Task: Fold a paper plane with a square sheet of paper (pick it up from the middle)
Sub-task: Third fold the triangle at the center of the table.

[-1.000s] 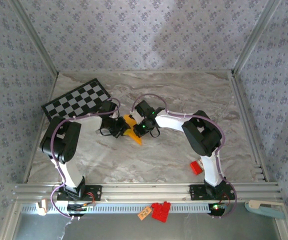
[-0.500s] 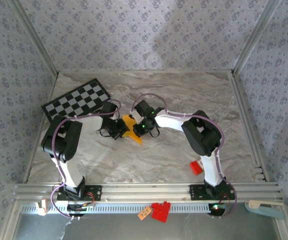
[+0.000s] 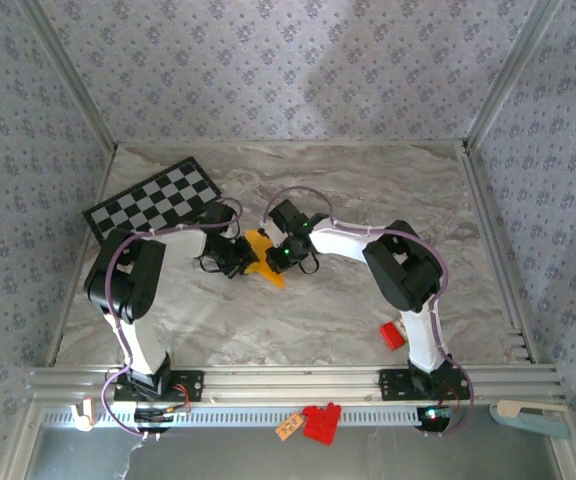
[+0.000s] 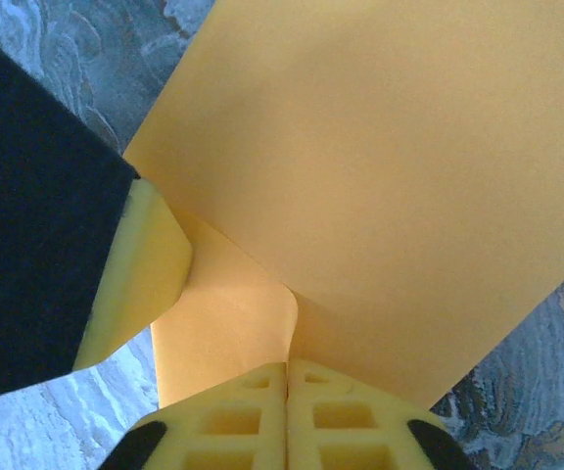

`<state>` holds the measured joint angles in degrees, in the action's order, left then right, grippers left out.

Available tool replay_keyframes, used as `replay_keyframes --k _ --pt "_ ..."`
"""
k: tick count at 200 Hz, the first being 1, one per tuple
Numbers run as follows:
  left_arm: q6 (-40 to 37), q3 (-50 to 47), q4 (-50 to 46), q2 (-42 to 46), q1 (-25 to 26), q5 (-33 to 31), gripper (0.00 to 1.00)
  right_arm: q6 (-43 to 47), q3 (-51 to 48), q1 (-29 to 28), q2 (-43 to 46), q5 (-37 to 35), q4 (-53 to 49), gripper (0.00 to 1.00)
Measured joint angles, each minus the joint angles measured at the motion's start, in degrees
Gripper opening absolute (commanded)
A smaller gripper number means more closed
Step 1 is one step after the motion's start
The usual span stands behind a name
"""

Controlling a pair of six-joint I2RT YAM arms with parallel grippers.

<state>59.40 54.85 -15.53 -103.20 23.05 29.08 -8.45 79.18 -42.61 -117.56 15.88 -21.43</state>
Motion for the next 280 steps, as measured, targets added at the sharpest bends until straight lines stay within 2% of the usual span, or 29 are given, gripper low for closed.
replay_keyframes --k 36,65,111,142,189,280 --pt "0.0 0.3 -0.6 -0.2 0.0 0.0 0.1 -3.4 0.6 2.3 0.1 1.9 -1.7 0.26" --pt "0.0 0.7 -1.0 -0.4 0.0 0.0 0.1 -6.0 0.6 4.4 1.8 2.8 -2.4 0.27" --pt "0.0 0.9 -1.4 -0.5 0.0 0.0 0.1 -7.7 -0.3 4.0 7.0 6.2 -2.8 0.17" --pt "0.0 1.0 -1.4 -0.5 0.0 0.0 0.1 -8.6 -2.0 2.4 7.4 9.3 -2.5 0.12" --pt "0.0 1.0 -1.4 -0.5 0.0 0.0 0.1 -9.2 -2.7 0.4 6.0 12.5 -2.3 0.11" --pt "0.0 1.1 -1.4 -0.5 0.1 0.2 0.11 -9.3 -2.7 0.3 2.0 13.5 -2.4 0.1"
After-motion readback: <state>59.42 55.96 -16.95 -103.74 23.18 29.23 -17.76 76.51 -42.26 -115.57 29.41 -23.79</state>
